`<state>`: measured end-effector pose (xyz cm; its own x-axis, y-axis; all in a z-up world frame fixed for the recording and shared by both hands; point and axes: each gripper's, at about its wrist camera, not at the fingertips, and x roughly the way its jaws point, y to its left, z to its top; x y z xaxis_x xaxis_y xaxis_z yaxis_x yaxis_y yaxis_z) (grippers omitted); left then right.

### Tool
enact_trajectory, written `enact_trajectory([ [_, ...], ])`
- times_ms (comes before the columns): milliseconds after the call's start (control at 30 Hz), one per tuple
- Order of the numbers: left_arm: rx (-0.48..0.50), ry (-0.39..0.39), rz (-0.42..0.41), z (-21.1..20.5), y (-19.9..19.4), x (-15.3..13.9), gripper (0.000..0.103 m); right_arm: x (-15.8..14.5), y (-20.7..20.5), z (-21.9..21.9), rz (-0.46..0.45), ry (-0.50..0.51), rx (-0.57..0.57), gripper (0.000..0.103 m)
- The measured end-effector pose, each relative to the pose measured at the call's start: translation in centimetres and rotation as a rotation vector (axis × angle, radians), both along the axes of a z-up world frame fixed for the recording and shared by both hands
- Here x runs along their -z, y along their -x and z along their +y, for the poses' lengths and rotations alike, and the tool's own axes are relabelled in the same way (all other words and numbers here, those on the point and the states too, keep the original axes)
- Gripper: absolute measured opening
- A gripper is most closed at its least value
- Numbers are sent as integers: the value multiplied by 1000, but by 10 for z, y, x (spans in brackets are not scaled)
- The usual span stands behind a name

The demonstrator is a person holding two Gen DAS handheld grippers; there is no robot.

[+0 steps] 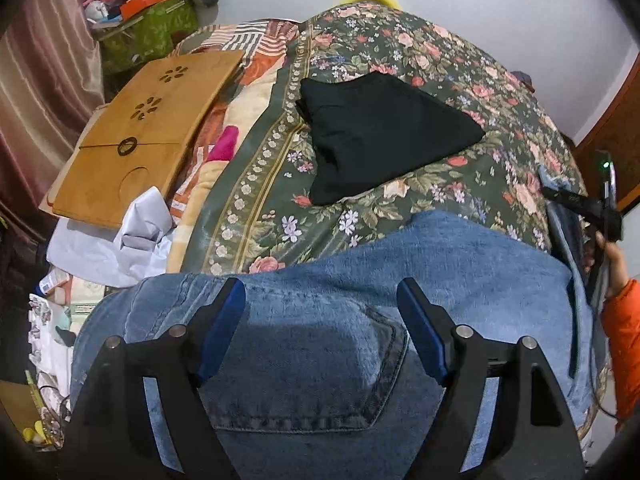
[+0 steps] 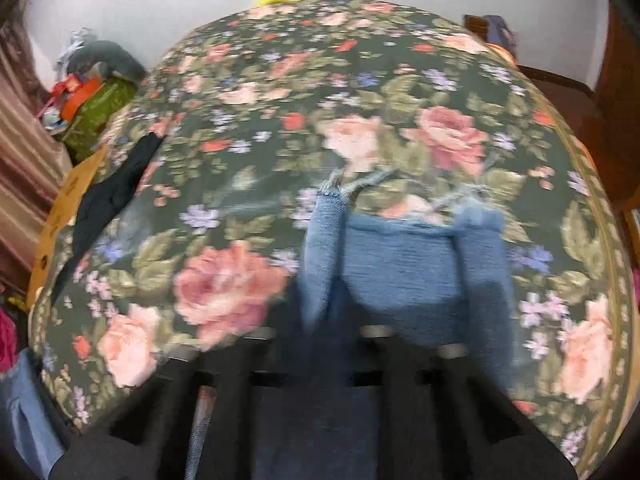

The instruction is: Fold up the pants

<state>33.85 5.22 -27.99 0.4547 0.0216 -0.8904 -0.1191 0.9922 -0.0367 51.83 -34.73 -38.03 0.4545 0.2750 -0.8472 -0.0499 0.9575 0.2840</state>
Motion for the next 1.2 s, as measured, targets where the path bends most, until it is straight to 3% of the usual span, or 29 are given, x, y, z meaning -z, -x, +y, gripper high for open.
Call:
enact_trajectory([
  [200,25,-45,8,-10,19,-4,79,-58,45,-52,-126,-34,71,5],
  [467,44,-73,72,-31,42,9,79,-169,139,-161,-336,-40,203,5],
  [600,79,-84,77,-52,53,9,79,-195,178,-192,-387,-11,233,5],
  [700,127,-77,81,-72,61,7,79,-190,205,-206,-379,-2,240,5],
  [833,188,-79,87,-94,71,7,79,-162,237,-215,-335,-24,252,5],
  [1000,220,-109,76,-110,77,7,79,-108,258,-218,-225,11,281,5],
  [1200,203,-80,87,-109,76,15,79,-45,262,-228,-59,14,328,11],
])
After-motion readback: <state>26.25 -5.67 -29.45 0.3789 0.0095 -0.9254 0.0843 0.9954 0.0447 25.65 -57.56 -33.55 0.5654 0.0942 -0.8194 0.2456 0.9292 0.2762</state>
